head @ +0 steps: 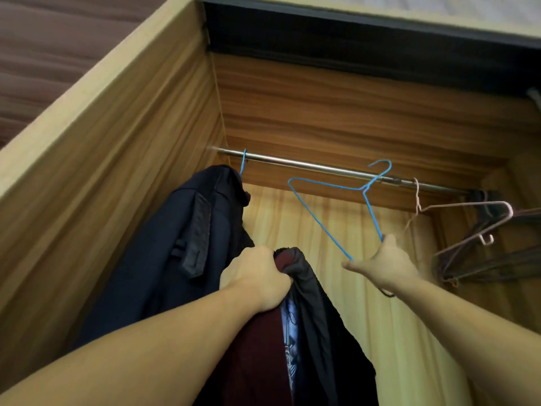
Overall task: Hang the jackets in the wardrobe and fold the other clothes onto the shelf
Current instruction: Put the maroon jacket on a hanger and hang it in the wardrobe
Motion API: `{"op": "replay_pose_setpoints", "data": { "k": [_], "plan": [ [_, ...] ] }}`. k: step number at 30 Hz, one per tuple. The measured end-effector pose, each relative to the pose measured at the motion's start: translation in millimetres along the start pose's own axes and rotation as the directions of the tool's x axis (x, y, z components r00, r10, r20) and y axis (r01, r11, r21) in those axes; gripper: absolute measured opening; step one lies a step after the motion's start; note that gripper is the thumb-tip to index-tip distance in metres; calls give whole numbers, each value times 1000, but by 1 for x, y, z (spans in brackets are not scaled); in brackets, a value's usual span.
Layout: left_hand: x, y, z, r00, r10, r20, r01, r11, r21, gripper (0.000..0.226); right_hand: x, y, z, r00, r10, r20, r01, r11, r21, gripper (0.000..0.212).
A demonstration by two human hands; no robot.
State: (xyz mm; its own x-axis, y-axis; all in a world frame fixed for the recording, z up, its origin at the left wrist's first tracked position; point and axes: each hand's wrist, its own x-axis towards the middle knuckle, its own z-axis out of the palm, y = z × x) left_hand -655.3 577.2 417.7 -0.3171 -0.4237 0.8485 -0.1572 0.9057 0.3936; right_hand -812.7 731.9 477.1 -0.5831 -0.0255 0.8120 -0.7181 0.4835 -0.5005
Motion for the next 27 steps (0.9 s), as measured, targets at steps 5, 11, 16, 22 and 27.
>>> {"op": "replay_pose_setpoints", "data": {
  "k": [5,11,16,22,27],
  "plan": [
    [-23,-12,-14,1000,2,30,-1,999,-39,22,-33,-26,20,897,125,423,-388,680,622,36],
    [-50,-34,-36,997,-9,74,18,992,-125,25,-93,-47,25,854,162,495,-457,689,563,38],
    [-85,-45,-37,984,-4,178,43,976,-215,23,-156,-37,-2,834,205,512,-479,728,490,31],
    [-126,-24,-47,959,94,266,-26,968,-251,23,-224,-28,-59,843,161,514,-358,880,312,23],
    [-156,12,-71,945,179,272,-29,878,-478,33,-277,-16,-116,855,96,509,-225,954,199,41]
  ]
}}
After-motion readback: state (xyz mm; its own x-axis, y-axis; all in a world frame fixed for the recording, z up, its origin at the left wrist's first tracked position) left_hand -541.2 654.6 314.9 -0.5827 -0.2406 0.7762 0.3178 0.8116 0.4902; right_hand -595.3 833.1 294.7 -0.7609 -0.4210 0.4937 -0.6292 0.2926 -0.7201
